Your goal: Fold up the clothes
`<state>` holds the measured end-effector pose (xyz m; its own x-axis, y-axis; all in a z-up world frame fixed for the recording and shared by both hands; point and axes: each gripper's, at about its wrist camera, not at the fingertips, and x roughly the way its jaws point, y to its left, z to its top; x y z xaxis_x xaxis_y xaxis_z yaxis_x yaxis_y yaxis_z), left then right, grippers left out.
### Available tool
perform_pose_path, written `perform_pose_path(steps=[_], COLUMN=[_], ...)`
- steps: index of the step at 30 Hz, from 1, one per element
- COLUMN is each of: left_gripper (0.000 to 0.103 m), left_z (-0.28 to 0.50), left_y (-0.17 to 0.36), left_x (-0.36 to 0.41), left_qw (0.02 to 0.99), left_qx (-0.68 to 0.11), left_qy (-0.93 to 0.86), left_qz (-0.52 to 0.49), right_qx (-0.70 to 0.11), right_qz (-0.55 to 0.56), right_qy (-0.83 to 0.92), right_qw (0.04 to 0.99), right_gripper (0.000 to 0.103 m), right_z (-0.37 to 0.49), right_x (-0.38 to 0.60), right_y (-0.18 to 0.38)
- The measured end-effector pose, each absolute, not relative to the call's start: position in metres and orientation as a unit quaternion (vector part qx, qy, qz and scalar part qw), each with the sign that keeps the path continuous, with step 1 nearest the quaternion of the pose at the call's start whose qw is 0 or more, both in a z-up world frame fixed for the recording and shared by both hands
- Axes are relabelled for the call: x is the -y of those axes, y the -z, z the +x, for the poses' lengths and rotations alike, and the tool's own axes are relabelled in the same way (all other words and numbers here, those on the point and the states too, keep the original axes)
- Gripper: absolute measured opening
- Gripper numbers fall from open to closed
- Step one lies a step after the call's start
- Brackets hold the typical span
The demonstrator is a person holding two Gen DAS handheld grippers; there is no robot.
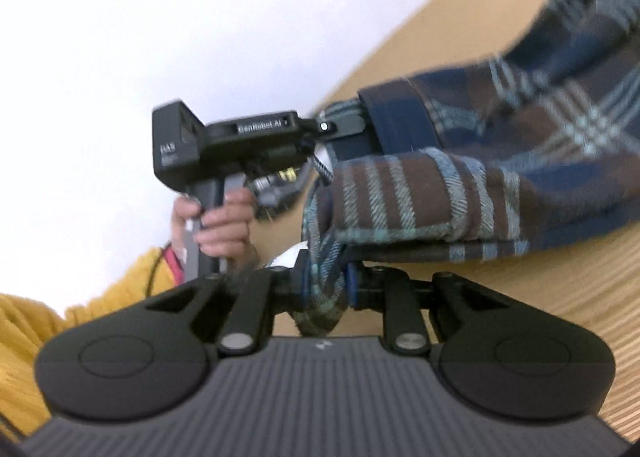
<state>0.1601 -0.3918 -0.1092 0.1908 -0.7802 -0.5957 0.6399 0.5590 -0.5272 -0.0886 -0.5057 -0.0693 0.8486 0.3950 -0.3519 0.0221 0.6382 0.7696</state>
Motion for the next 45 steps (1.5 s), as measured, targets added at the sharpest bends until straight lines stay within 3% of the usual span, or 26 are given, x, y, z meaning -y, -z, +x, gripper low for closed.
perform_pose_path(steps=[7,14,19,25,30,35,39,45], left_gripper=[0.015,0.016,0.016,0.023,0.030,0.045,0.047,0.047], left_z=[0.148,0.143,0.138,0.143,0.147,0.137,0.129,0.137], left_y=[0.031,-0.011,0.031,0.132,0.135,0.075,0.046,0.025], left_x=[0.504,0.698,0.869,1.015,1.042,1.007,0.998,0.963], left_qw=[0.750,0.725,0.702,0.708,0.703,0.711,0.723,0.745], left_qx=[-0.382,-0.359,-0.400,-0.456,-0.479,-0.418,-0.386,-0.386], left_qy=[0.539,0.588,0.586,0.516,0.500,0.534,0.540,0.521], left_qz=[-0.033,0.019,0.068,0.161,0.166,0.186,0.191,0.159], right_qx=[-0.154,-0.049,-0.035,-0.069,-0.083,-0.110,-0.128,-0.079], right_qz=[0.373,0.369,0.415,0.503,0.618,0.619,0.592,0.762], right_qy=[-0.096,-0.037,0.033,0.126,0.114,0.073,0.071,0.059], right_qw=[0.910,0.927,0.909,0.852,0.773,0.774,0.793,0.640], right_gripper=[0.021,0.021,0.021,0.021,0.022,0.028,0.033,0.040], right_z=[-0.078,-0.130,-0.161,-0.182,-0.189,-0.201,-0.209,-0.224], right_x=[0.524,0.653,0.770,0.882,0.916,0.923,0.920,0.955], right_y=[0.083,0.057,0.091,0.178,0.228,0.194,0.163,0.205])
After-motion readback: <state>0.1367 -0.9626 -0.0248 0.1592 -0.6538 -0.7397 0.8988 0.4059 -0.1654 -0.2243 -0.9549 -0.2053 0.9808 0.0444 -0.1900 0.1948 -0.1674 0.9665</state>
